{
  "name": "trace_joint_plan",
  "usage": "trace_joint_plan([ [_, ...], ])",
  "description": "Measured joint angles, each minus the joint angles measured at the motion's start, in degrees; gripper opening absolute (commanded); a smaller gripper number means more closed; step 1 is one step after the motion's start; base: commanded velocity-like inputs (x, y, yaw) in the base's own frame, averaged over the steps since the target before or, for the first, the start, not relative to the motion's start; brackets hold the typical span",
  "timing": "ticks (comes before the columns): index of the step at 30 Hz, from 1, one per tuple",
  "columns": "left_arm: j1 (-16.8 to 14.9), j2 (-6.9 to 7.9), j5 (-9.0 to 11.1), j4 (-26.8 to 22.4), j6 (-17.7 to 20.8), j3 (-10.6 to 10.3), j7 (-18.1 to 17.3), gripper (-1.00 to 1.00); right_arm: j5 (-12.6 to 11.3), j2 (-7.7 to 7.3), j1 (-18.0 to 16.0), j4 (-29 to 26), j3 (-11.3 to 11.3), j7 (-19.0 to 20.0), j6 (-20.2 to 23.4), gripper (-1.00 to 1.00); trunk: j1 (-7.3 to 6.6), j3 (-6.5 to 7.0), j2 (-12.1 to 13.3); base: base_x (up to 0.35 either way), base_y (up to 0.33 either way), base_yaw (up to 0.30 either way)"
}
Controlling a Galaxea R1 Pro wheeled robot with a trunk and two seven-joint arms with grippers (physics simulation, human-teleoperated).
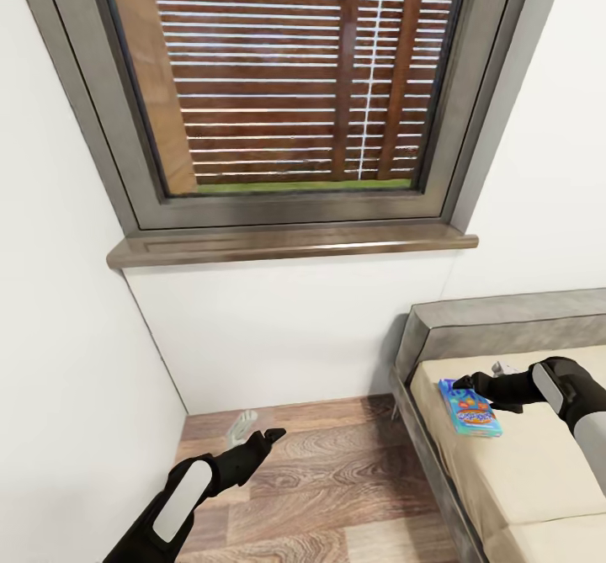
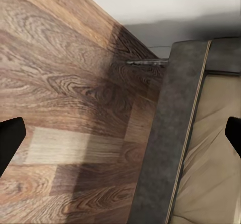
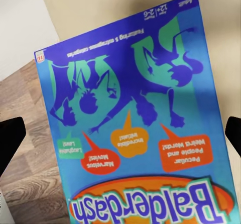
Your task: Put all the toys in the child's room - the three board games (two on the bed and one on the table), the two jigsaw puzzles on the table, and the tennis ball on the table - inside the toy box on the table in the child's room.
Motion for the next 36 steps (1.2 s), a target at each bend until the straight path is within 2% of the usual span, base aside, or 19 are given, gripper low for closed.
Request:
trace_joint_plan([
  [36, 0.0, 0.01, -0.02, 0.0, 0.02, 0.0, 0.0, 1.0, -0.08, -0.1, 0.0, 0.0, -0.02, 0.0, 0.03, 1.0, 0.0, 0.0, 0.0, 0.0, 0.0, 0.009],
])
